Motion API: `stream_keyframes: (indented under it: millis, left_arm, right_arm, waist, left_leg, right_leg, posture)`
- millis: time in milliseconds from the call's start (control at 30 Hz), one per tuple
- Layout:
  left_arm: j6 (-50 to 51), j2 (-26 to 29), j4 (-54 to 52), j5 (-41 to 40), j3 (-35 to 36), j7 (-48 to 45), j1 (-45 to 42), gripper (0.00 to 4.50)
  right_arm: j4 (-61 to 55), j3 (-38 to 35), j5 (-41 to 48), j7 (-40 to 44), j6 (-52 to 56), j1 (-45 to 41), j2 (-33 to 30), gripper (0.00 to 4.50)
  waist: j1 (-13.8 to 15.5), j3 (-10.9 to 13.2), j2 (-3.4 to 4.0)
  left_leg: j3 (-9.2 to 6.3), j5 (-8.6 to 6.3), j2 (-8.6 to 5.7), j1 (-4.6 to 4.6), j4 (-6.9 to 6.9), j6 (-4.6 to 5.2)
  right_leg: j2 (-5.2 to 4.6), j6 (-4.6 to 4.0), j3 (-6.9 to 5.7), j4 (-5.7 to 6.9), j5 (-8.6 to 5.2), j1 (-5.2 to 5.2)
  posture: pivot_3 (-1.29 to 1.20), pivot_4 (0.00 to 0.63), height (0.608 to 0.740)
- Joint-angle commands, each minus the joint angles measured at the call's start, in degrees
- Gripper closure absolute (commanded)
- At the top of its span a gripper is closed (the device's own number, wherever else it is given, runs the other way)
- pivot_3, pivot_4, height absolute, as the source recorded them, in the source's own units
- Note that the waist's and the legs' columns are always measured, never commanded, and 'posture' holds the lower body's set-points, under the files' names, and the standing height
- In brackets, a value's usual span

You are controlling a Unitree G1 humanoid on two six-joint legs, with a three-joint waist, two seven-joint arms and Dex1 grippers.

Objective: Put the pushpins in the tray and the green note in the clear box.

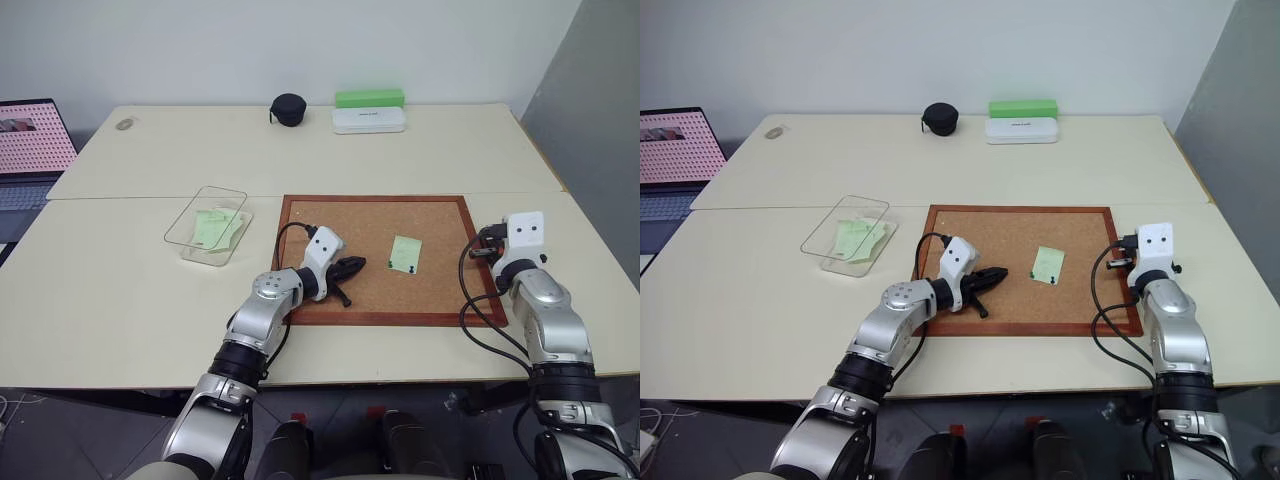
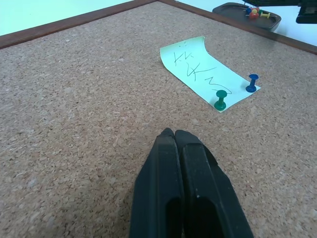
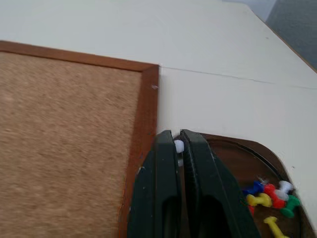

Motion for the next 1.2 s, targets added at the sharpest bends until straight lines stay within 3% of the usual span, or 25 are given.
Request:
stream_keyframes:
  millis: [33,600,867,1200]
  left_arm:
    - [1.2,0.0,1.3,0.3,-0.7,-0.6,0.2,4.50]
    - [1.0,0.4,1.2,0.8,-1.2,-1.4,0.5,4.50]
    - [1.0,0.3,0.9,0.8,-1.4,-1.7,0.8,4.50]
    - [1.4,0.1,0.4,0.7,-1.8,-2.0,0.9,4.50]
  right_arm:
    - [1.1,-1.5,-1.1,-1.3,-1.4,-1.8,-1.8,4.46]
    - [2.0,-1.0,-1.5,-0.9,-2.1,-1.5,-2.9,0.96]
    - [0.5,-0.7,-1.3,0.2,-3.2,-1.1,-2.9,0.96]
    - [-17.3,3.2,15.9,19.9,4.4,7.3,1.0,0.96]
  waist:
    - [0.0,0.0,0.00]
    - [0.0,0.0,0.01]
    - [0.0,0.0,0.01]
    - [0.1,0.0,0.01]
  left_leg:
    - [0.00,0.00,0.00,0.00,0.00,0.00]
    - [0.00,0.00,0.01,0.00,0.00,0.00]
    - [0.00,0.00,0.01,0.00,0.00,0.00]
    - [-0.03,0.00,0.02,-0.01,-0.02,0.00]
  right_leg:
    - [0.00,0.00,0.00,0.00,0.00,0.00]
    - [0.00,0.01,0.00,0.00,-0.01,0.00]
    - [0.00,0.01,0.00,-0.01,-0.01,0.00]
    - [0.01,0.02,-0.02,-0.04,-0.01,0.02]
  posture:
    - [0.00,0.150,0.740]
    - [0.00,0.150,0.740]
    - [0.00,0.150,0.740]
    - [0.00,0.150,0.740]
